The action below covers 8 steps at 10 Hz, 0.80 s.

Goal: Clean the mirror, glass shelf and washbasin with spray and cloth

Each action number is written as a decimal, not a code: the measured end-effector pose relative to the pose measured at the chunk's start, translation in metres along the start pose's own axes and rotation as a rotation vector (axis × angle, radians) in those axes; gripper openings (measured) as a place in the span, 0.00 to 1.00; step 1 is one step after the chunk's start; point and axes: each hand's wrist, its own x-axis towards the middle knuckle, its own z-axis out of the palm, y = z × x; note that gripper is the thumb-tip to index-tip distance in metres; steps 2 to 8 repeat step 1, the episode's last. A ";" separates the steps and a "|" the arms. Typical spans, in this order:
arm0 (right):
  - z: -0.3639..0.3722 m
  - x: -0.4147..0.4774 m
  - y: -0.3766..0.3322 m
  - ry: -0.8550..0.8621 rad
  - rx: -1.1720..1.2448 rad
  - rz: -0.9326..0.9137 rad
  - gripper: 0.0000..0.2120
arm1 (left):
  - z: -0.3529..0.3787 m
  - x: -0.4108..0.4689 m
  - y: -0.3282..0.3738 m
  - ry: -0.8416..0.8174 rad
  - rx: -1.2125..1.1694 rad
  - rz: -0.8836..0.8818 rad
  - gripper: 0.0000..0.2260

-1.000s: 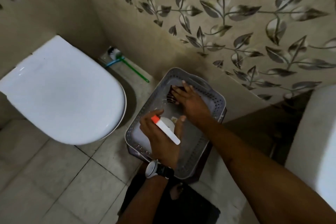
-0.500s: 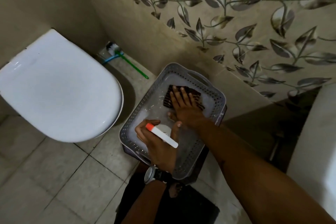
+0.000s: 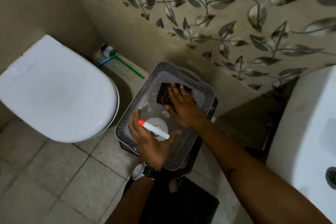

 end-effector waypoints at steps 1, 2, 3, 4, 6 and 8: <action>-0.018 -0.027 -0.010 0.088 0.180 0.045 0.34 | -0.035 -0.020 0.013 -0.071 -0.036 -0.005 0.64; -0.018 -0.027 -0.010 0.088 0.180 0.045 0.34 | -0.035 -0.020 0.013 -0.071 -0.036 -0.005 0.64; -0.018 -0.027 -0.010 0.088 0.180 0.045 0.34 | -0.035 -0.020 0.013 -0.071 -0.036 -0.005 0.64; -0.018 -0.027 -0.010 0.088 0.180 0.045 0.34 | -0.035 -0.020 0.013 -0.071 -0.036 -0.005 0.64; -0.018 -0.027 -0.010 0.088 0.180 0.045 0.34 | -0.035 -0.020 0.013 -0.071 -0.036 -0.005 0.64; -0.018 -0.027 -0.010 0.088 0.180 0.045 0.34 | -0.035 -0.020 0.013 -0.071 -0.036 -0.005 0.64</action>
